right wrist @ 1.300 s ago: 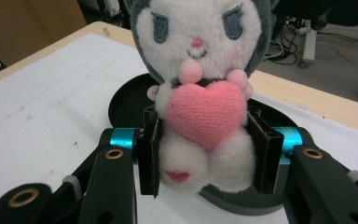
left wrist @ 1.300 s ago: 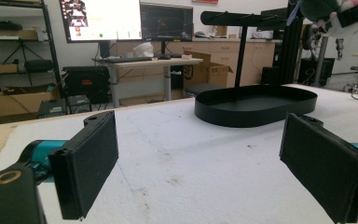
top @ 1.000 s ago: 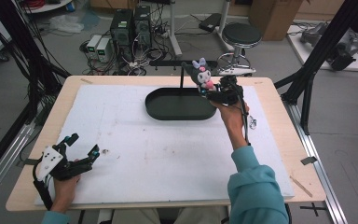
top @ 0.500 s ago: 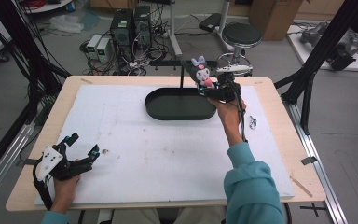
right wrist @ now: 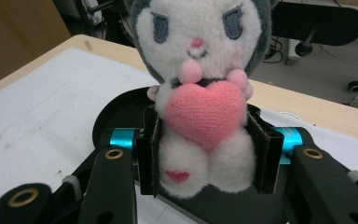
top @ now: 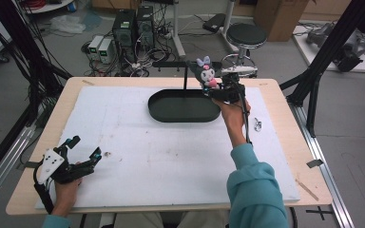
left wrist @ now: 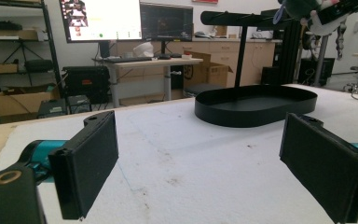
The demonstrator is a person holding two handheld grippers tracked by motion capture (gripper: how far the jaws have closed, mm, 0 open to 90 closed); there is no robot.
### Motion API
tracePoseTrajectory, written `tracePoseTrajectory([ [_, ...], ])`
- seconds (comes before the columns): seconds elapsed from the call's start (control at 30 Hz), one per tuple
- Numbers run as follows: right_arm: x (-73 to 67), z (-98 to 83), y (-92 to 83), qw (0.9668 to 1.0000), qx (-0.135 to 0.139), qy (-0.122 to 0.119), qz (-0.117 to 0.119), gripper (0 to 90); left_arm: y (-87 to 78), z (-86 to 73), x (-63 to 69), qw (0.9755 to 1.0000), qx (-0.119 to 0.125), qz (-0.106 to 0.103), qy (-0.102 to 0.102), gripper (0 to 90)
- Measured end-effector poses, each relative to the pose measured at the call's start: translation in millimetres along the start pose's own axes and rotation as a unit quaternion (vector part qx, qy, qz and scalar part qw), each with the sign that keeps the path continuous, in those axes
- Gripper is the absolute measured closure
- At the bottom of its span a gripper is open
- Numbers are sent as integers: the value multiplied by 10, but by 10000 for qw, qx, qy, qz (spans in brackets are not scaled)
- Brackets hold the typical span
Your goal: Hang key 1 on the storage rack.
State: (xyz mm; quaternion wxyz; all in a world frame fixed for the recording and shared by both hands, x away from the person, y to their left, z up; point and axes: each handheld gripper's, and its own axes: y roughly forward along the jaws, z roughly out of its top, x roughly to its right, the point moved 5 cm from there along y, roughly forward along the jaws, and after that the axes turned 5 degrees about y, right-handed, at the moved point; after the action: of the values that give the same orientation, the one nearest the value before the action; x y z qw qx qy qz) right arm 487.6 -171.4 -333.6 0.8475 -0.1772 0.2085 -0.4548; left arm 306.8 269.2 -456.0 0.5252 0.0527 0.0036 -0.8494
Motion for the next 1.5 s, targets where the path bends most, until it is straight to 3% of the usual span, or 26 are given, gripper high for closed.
tracePoseTrajectory([
  [0.27, 31, 37, 39, 9998, 111, 160, 29, 548, 0, 0, -1, 10000, 0, 2, -15, 119],
  [0.87, 135, 6, 74, 9993, 24, 380, -57, 545, 0, 0, 0, 10000, 1, 5, -10, 119],
  [1.2, 154, -30, 136, 9993, -154, 283, -171, 545, 0, 0, 1, 10000, -3, -3, 5, 119],
  [1.5, 140, -90, 181, 9983, -504, 90, -293, 545, -1, 0, 1, 10000, -5, -4, 6, 119],
])
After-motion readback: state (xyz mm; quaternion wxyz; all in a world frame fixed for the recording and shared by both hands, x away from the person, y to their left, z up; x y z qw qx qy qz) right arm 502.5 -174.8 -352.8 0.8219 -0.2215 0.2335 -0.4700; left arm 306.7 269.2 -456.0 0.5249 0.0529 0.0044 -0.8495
